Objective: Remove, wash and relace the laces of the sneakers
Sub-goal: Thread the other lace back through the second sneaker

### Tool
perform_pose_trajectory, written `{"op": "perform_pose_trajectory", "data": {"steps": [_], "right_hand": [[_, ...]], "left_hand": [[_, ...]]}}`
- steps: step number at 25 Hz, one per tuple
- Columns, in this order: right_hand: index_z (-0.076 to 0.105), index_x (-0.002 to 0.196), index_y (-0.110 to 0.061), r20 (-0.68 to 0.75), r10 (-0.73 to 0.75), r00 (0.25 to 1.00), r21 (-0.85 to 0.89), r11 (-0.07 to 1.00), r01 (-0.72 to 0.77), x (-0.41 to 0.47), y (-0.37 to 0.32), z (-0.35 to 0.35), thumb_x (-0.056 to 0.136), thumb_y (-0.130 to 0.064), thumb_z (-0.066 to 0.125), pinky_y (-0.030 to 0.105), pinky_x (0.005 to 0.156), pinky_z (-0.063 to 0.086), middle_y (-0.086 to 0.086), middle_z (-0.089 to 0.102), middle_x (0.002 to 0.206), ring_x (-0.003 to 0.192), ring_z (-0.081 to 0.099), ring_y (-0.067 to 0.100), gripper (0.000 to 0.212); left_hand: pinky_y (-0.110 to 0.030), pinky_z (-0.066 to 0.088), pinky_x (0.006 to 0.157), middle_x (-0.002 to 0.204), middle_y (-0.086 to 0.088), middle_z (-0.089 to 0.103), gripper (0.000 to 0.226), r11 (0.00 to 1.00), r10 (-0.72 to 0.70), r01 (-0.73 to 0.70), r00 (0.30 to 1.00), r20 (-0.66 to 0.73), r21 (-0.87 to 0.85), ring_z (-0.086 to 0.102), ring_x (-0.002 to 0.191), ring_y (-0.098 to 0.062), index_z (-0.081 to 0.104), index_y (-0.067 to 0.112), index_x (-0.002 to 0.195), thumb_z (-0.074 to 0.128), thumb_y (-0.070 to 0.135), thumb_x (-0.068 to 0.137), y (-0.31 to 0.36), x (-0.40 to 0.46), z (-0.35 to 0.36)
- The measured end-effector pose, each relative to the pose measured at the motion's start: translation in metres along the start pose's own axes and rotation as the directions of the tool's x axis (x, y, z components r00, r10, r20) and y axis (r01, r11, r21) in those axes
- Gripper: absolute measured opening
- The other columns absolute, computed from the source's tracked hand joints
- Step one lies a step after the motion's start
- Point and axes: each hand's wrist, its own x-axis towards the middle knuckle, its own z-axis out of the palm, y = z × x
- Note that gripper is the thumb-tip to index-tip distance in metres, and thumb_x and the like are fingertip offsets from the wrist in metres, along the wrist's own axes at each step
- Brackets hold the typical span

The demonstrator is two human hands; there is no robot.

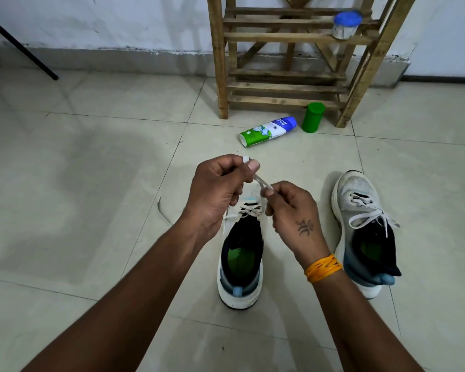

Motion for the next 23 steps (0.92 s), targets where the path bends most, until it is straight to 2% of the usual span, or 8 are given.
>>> {"op": "perform_pose_trajectory", "data": {"steps": [3,5,7,8,13,16,18,23], "right_hand": [[0.065,0.083,-0.026,-0.055,0.036,0.998,-0.435,0.899,-0.056,0.0,0.016,-0.01,0.097,-0.029,0.06,0.035,0.063,0.041,-0.005,0.06,0.067,0.077,0.063,0.024,0.015],[0.065,0.096,-0.033,0.061,-0.029,0.998,-0.225,0.973,0.042,-0.004,0.002,-0.005,0.097,-0.027,0.063,0.032,0.061,0.043,-0.001,0.06,0.066,0.069,0.061,0.019,0.007],[0.065,0.097,-0.025,0.169,-0.101,0.98,0.105,0.991,0.085,-0.007,-0.019,0.0,0.101,-0.025,0.061,0.027,0.055,0.043,0.013,0.06,0.069,0.059,0.054,0.014,0.006],[0.065,0.093,-0.018,0.163,-0.133,0.978,0.13,0.985,0.112,-0.008,-0.023,0.001,0.103,-0.026,0.06,0.027,0.054,0.041,0.015,0.059,0.07,0.058,0.052,0.014,0.014],[0.065,0.086,-0.026,0.002,-0.099,0.995,-0.49,0.867,0.088,0.002,0.015,-0.02,0.101,-0.029,0.058,0.035,0.058,0.037,-0.005,0.054,0.06,0.069,0.058,0.026,0.017],[0.066,0.105,-0.031,0.126,-0.147,0.981,-0.227,0.958,0.173,-0.004,-0.001,-0.014,0.102,-0.028,0.059,0.031,0.058,0.043,-0.001,0.059,0.062,0.065,0.06,0.018,0.008],[0.065,0.094,-0.031,0.177,-0.246,0.953,-0.059,0.964,0.259,-0.011,-0.019,-0.007,0.105,-0.028,0.056,0.032,0.061,0.044,0.001,0.06,0.065,0.062,0.058,0.019,0.015],[0.059,0.081,-0.027,0.108,-0.167,0.98,-0.428,0.882,0.198,0.003,0.003,-0.016,0.103,-0.031,0.054,0.035,0.058,0.041,-0.004,0.052,0.058,0.065,0.053,0.021,0.022]], "left_hand": [[-0.025,0.032,0.047,0.068,-0.005,0.06,0.02,1.0,-0.004,0.004,1.0,-0.015,0.019,0.039,0.052,-0.015,0.071,0.001,0.082,0.077,0.019,0.09,-0.002,0.001,-0.005],[-0.026,0.033,0.047,0.069,-0.007,0.061,0.023,0.999,-0.008,0.008,1.0,0.002,0.031,0.04,0.052,-0.015,0.072,-0.003,0.088,0.077,0.019,0.09,-0.004,-0.001,-0.004],[-0.026,0.033,0.047,0.07,-0.013,0.061,0.024,0.999,0.004,-0.005,1.0,0.031,0.036,0.04,0.052,-0.016,0.072,-0.006,0.09,0.077,0.018,0.09,-0.005,-0.003,0.0],[-0.026,0.033,0.048,0.071,-0.017,0.062,0.024,0.999,0.01,-0.011,0.999,0.037,0.034,0.04,0.053,-0.016,0.072,-0.005,0.09,0.076,0.018,0.091,-0.004,-0.004,0.0],[-0.027,0.036,0.048,0.068,-0.005,0.062,0.023,0.997,0.02,-0.022,0.999,0.032,0.068,0.043,0.055,-0.017,0.071,0.0,0.083,0.077,0.021,0.09,-0.001,-0.002,-0.004],[-0.027,0.035,0.048,0.059,-0.001,0.059,0.026,0.996,0.021,-0.025,0.999,0.047,0.085,0.042,0.05,-0.016,0.067,-0.002,0.077,0.076,0.018,0.091,-0.007,-0.005,-0.001],[-0.027,0.035,0.049,0.06,-0.005,0.061,0.023,0.997,0.024,-0.029,0.997,0.068,0.076,0.042,0.052,-0.018,0.068,0.002,0.077,0.075,0.017,0.092,-0.009,-0.006,0.002],[-0.027,0.037,0.049,0.066,-0.004,0.062,0.025,0.997,0.035,-0.038,0.999,0.037,0.069,0.044,0.056,-0.019,0.071,-0.004,0.088,0.076,0.02,0.091,-0.008,-0.002,-0.001]]}}
